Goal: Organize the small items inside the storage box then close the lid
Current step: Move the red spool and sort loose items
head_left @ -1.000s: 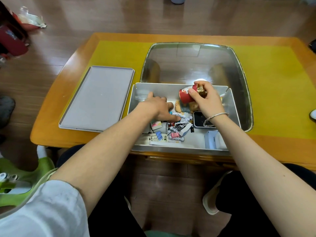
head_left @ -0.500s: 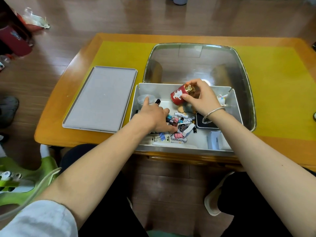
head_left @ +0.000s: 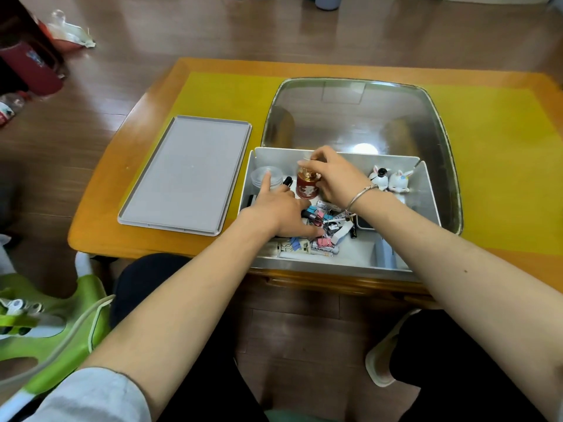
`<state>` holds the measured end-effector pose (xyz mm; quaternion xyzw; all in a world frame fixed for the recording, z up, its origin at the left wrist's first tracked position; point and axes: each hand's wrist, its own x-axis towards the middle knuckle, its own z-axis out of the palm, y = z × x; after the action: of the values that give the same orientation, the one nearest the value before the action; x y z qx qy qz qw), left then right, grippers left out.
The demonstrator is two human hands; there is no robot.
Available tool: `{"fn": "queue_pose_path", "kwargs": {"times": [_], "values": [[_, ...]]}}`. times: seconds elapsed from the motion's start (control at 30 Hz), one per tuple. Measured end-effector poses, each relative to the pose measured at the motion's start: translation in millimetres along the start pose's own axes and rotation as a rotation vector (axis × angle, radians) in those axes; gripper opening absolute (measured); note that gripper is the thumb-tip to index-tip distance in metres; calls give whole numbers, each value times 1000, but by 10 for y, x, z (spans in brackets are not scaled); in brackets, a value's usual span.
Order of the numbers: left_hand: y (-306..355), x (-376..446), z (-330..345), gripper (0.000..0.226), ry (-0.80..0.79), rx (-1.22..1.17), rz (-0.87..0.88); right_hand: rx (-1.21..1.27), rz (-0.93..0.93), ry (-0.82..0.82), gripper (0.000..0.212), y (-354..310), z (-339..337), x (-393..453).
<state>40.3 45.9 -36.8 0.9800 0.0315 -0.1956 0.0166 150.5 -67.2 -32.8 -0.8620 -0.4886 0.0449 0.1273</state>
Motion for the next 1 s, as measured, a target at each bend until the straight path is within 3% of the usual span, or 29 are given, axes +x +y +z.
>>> {"fn": "queue_pose_path", "kwargs": {"times": [0.13,0.27,0.37,0.5,0.6,0.83,1.0], "values": [[-53,-34,-8,69,120,-169,32,52,39,50,59,37,-24,-71],[-115,10,-73,26,376,-347,8,-8,178,113,44,110,-27,-232],[-91,108,-124,30,498,-418,-75,-97,211,99,29,114,-7,-337],[-48,299,-164,45,427,-273,-109,-94,227,38,30,57,-3,-431],[-23,396,-140,38,431,-151,-94,-82,281,-43,29,-22,61,-489],[-1,421,-36,36,530,-145,-75,-90,334,-151,36,-8,129,-545],[-71,408,-33,41,459,-205,-33,-67,316,-90,35,15,80,-543]]}}
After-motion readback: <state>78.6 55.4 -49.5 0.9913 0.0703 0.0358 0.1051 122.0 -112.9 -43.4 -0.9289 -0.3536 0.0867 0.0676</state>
